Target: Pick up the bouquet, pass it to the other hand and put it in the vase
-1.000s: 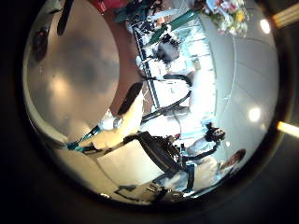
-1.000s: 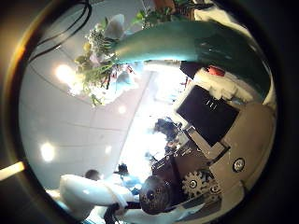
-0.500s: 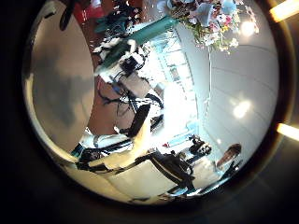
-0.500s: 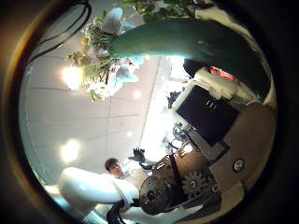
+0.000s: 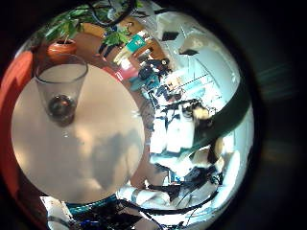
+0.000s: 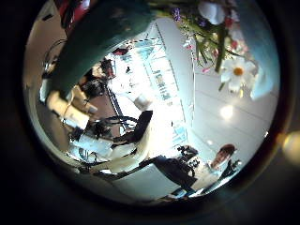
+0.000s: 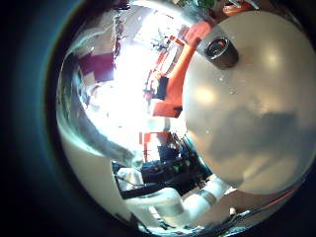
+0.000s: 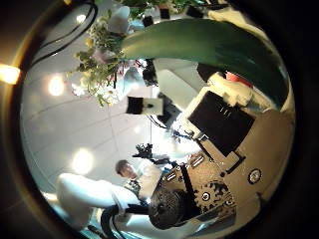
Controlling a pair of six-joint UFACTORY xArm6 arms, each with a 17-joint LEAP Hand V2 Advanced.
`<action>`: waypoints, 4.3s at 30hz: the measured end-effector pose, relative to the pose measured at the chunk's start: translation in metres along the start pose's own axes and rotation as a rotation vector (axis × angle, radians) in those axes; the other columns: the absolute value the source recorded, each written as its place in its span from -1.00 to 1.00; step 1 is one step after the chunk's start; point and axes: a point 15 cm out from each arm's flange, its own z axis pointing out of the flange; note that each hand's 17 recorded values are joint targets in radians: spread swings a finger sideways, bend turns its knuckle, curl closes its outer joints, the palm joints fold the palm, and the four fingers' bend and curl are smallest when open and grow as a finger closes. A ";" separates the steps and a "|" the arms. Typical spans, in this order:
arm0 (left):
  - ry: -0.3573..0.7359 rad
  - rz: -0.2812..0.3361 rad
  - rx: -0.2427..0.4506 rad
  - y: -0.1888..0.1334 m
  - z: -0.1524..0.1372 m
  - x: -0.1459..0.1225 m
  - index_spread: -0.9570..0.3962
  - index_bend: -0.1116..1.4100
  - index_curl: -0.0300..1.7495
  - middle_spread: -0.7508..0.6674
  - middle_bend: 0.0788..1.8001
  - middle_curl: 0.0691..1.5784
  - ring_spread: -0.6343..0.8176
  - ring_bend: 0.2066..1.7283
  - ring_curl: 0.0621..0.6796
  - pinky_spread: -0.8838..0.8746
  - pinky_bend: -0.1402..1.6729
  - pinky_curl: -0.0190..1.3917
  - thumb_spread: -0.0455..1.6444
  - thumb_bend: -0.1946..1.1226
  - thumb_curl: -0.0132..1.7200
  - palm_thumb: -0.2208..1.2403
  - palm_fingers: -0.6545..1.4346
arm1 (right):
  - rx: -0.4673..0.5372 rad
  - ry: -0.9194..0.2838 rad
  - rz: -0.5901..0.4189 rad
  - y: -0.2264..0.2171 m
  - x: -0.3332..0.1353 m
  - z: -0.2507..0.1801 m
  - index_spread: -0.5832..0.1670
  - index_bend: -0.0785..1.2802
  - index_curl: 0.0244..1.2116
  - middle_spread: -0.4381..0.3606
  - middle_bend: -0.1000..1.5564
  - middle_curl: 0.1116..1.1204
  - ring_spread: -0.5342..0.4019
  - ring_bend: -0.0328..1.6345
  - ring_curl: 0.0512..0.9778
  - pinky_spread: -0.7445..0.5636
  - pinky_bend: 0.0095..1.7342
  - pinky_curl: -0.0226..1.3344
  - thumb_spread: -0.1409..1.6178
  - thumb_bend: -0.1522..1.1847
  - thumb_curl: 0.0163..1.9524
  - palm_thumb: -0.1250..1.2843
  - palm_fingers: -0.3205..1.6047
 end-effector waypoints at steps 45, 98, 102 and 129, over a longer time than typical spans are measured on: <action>0.062 0.195 0.391 -0.093 -0.155 0.064 -0.48 0.40 0.15 -0.56 0.39 0.03 -0.65 0.75 0.53 -0.64 0.45 0.47 0.26 -0.70 -0.14 0.61 0.67 | 0.306 0.147 0.151 0.011 0.070 -0.050 -0.44 -0.30 -0.24 -0.04 -0.20 -0.34 0.12 0.12 -0.32 0.69 -0.05 -0.20 0.32 -0.81 -0.36 0.26 -0.62; -0.036 -0.124 0.090 -0.076 -0.075 -0.158 0.49 -0.74 -0.35 0.81 -0.85 -0.62 0.65 -0.49 -0.63 0.60 -0.67 -0.19 0.03 -0.77 -0.54 -0.60 -0.60 | 0.316 0.161 0.147 0.011 0.078 -0.052 -0.43 -0.59 -0.42 -0.02 -0.60 -0.55 0.26 -0.22 -0.66 0.86 -0.41 -0.62 0.32 -0.81 -0.47 0.26 -0.27; -0.091 -0.178 0.110 -0.062 -0.101 -0.188 0.56 -0.72 -0.46 0.86 -0.89 -0.66 0.73 -0.55 -0.68 0.67 -0.68 -0.30 0.01 -0.76 -0.55 -0.61 -0.57 | 0.313 0.163 0.147 0.012 0.078 -0.051 -0.44 -0.59 -0.41 0.00 -0.62 -0.54 0.24 -0.23 -0.68 0.87 -0.44 -0.63 0.32 -0.80 -0.47 0.26 -0.24; -0.298 -0.143 -0.024 -0.027 -0.086 -0.166 0.59 -0.62 -0.59 0.70 -0.87 -0.72 0.68 -0.61 -0.60 0.66 -0.63 -0.54 0.12 -0.75 -0.58 -0.47 -0.34 | 0.242 0.209 0.156 0.032 0.086 -0.047 -0.41 -0.61 -0.37 -0.03 -0.59 -0.49 0.19 -0.32 -0.75 0.89 -0.51 -0.72 0.30 -0.81 -0.46 0.29 -0.16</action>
